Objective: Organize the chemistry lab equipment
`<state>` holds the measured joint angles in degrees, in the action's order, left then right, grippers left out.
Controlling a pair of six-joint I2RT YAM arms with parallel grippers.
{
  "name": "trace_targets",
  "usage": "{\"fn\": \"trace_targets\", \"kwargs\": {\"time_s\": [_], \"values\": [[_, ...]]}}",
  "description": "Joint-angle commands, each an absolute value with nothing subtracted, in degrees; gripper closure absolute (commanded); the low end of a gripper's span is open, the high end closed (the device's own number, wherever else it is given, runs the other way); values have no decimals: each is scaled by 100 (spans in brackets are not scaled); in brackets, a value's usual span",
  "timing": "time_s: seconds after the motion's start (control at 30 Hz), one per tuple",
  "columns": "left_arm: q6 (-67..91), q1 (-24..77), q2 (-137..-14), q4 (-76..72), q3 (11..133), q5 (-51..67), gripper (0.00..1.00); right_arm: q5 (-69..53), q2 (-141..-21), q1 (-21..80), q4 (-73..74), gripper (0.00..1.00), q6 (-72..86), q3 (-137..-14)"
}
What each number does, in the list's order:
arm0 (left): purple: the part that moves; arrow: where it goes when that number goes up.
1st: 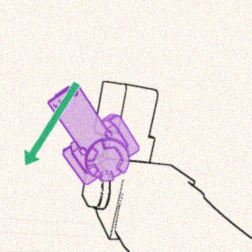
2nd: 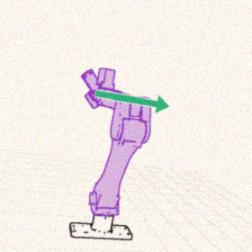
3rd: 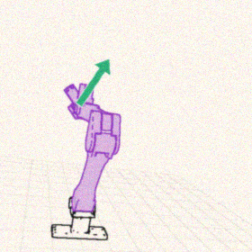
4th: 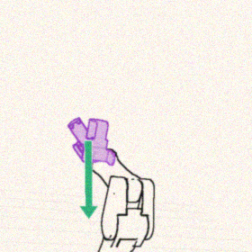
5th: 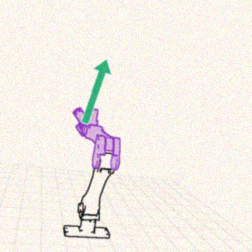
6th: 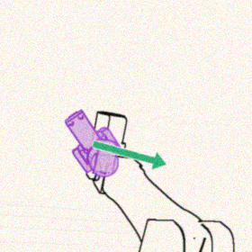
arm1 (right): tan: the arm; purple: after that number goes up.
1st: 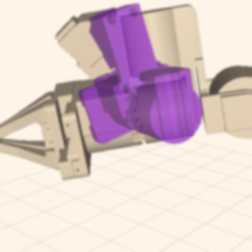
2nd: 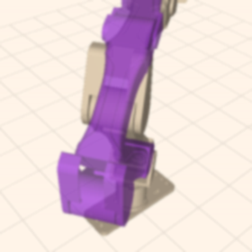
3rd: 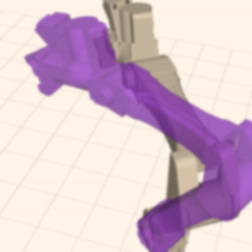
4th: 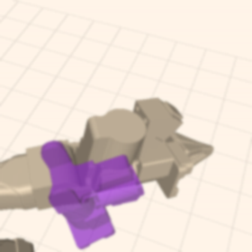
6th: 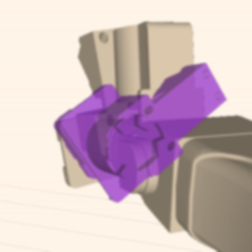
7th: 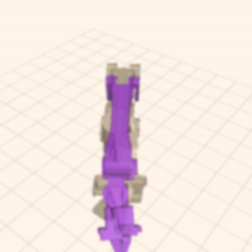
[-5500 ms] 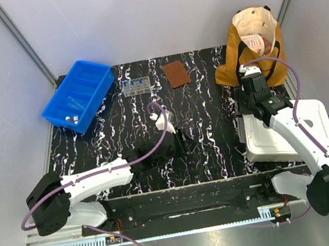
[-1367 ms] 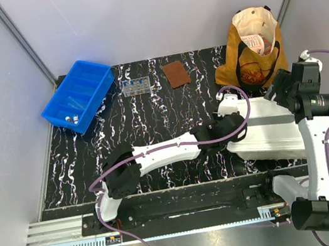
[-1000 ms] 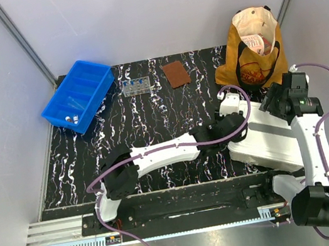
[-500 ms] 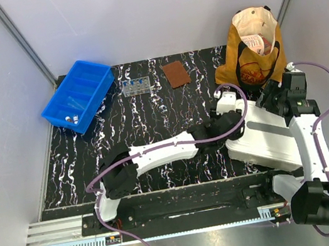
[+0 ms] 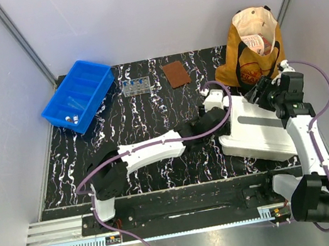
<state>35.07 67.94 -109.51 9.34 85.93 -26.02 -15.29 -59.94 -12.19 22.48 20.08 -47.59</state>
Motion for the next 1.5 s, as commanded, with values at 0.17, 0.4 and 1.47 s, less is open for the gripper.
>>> {"fn": "trace_targets", "kwargs": {"time_s": [0.17,0.4,1.47], "values": [[3401,6759,-10626,1810,8587,-3216,40,-1182,-6257,-1239,3143,15,1988,-5771],[3463,6759,-10512,2188,8534,-3480,41,949,-6048,-1755,4701,0,1643,-6425],[3815,6601,-10353,2584,8341,-3314,43,-2231,-5581,-4359,4465,0,2610,-4984]]}}
